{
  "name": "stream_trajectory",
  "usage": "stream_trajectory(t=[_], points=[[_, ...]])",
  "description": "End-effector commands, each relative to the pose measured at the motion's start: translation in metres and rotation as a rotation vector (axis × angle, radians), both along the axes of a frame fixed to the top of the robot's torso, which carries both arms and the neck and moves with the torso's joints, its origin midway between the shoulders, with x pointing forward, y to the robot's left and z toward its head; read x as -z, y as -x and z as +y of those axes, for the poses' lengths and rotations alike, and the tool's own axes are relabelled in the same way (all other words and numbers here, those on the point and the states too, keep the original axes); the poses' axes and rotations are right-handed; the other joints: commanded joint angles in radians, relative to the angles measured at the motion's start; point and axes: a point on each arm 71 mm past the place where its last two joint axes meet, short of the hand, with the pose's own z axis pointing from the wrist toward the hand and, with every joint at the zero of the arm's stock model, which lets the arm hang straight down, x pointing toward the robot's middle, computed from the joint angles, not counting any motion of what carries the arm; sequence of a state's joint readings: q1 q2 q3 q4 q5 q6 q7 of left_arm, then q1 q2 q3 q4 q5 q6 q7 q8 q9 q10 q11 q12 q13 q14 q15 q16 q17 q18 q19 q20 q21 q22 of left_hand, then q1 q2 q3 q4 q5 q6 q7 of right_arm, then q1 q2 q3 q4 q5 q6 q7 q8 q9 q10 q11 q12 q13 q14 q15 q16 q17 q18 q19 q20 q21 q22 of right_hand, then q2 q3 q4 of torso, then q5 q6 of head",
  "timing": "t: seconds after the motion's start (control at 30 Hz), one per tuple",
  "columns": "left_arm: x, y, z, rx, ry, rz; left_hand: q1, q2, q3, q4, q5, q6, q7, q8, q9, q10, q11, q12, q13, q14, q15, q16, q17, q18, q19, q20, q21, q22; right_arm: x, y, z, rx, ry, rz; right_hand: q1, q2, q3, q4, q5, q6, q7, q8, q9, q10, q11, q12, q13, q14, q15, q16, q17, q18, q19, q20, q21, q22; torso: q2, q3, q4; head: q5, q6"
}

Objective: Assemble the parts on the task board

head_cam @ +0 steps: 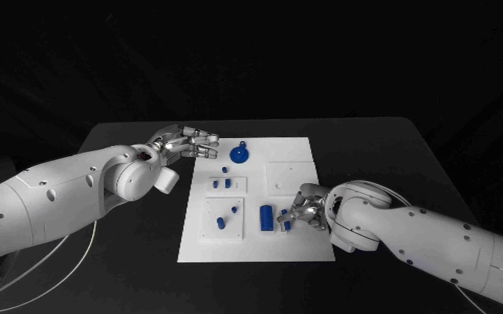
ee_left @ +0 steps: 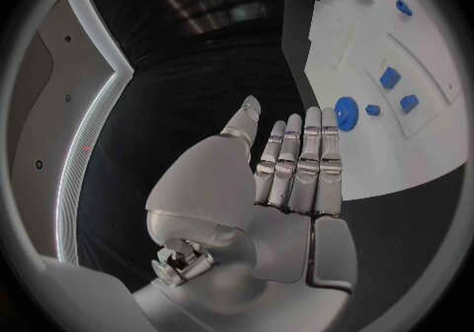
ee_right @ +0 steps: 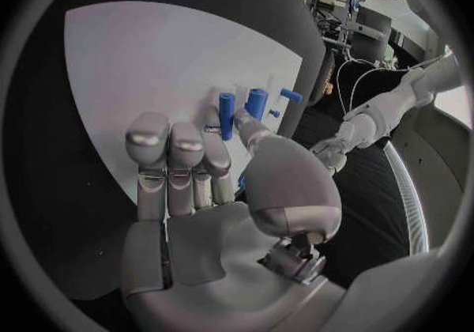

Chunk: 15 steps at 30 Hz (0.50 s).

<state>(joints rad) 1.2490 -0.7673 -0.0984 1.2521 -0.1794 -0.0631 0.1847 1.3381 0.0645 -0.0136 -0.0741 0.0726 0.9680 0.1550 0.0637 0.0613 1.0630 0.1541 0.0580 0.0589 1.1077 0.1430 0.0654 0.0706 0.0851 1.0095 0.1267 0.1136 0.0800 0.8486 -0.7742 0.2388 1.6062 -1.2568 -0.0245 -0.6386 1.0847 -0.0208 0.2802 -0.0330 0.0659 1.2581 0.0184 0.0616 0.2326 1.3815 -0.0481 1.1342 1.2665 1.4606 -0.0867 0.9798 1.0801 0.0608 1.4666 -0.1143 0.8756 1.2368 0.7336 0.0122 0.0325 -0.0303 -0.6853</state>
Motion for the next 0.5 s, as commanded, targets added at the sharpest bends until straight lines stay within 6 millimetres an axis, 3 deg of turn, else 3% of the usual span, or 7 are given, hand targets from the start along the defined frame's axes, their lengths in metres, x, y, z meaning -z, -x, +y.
stream_trajectory(t=[0.03,0.5], points=[[-0.0008,0.0005,-0.0018,0.015,0.013,0.001,-0.008,0.002,-0.001,-0.001,-0.001,-0.003,0.002,-0.003,0.0,-0.006,-0.003,0.001,0.002,-0.006,-0.001,-0.003,0.001,-0.017,-0.005,0.001,-0.001,0.0,0.002,0.0032,0.0039,-0.033,0.001,0.016,-0.005,0.007,-0.005,0.003,0.003,0.005,-0.001,0.002,0.001,0.006,-0.005,-0.002,0.002,0.001,-0.009,-0.005,-0.001,-0.012,0.058,-0.005,-0.004,-0.001,0.0,-0.0006,-0.0005,0.001,0.0],[-0.0007,0.0005,-0.0008,0.013,0.011,0.003,-0.008,0.002,-0.003,0.001,-0.001,-0.004,0.002,-0.003,0.0,-0.005,-0.003,0.001,0.002,-0.006,-0.001,-0.003,0.001,-0.017,-0.005,0.001,-0.001,0.0,0.0024,0.0032,0.0031,-0.031,0.0,0.016,-0.008,0.005,-0.01,0.005,0.001,0.004,0.0,0.002,0.0,0.004,-0.005,-0.006,0.0,0.0,-0.01,-0.008,-0.003,-0.011,0.057,-0.006,-0.006,-0.003,0.0,-0.0005,-0.0008,0.004,0.0]])
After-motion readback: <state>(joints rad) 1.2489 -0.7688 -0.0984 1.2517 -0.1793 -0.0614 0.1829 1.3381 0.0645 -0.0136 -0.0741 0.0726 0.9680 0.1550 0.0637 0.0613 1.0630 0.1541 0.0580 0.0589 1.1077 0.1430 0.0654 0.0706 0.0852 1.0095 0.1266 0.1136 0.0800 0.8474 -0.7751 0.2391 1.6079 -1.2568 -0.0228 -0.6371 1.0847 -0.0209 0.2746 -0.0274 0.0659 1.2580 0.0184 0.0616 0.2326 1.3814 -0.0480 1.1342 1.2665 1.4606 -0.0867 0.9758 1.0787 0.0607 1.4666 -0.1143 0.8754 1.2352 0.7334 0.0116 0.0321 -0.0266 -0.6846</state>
